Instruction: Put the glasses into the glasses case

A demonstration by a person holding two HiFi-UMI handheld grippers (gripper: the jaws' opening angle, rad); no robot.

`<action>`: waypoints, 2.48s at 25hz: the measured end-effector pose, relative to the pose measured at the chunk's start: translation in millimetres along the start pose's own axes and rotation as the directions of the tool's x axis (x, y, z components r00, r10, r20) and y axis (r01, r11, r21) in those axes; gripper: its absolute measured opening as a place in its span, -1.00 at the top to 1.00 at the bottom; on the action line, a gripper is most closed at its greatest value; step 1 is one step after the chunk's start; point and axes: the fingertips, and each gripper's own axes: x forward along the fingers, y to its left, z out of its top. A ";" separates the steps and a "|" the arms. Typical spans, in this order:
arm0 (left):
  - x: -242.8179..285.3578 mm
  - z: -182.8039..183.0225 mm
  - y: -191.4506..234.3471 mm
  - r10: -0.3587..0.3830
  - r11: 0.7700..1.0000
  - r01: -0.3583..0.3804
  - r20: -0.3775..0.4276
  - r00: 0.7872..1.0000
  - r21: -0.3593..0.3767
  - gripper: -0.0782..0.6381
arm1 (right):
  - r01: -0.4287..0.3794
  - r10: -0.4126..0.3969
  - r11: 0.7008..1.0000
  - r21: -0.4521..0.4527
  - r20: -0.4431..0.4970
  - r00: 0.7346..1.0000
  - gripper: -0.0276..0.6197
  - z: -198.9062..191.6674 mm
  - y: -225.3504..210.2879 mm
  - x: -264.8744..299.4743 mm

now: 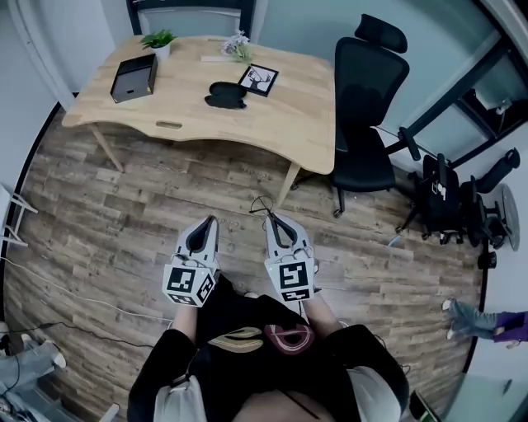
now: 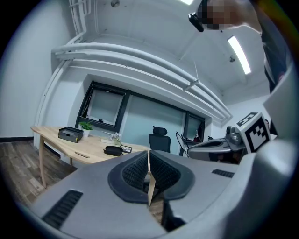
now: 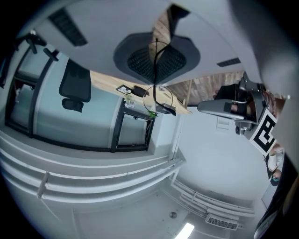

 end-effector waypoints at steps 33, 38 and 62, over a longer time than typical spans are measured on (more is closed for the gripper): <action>120.0 36.5 173.2 -0.131 0.991 0.131 -0.066 0.989 -0.005 0.71 | 0.122 -0.119 0.992 0.040 -0.070 0.990 0.86 49.1 9.9 183.3; 133.8 35.8 178.9 -0.106 0.994 0.107 -0.064 0.992 0.003 0.71 | 0.090 -0.087 0.995 0.047 -0.061 0.994 0.86 44.6 1.8 203.4; 317.4 50.9 213.3 0.047 0.999 -0.047 -0.054 0.997 0.006 0.71 | -0.052 0.052 0.998 -0.016 -0.026 0.998 0.86 57.6 -142.1 360.2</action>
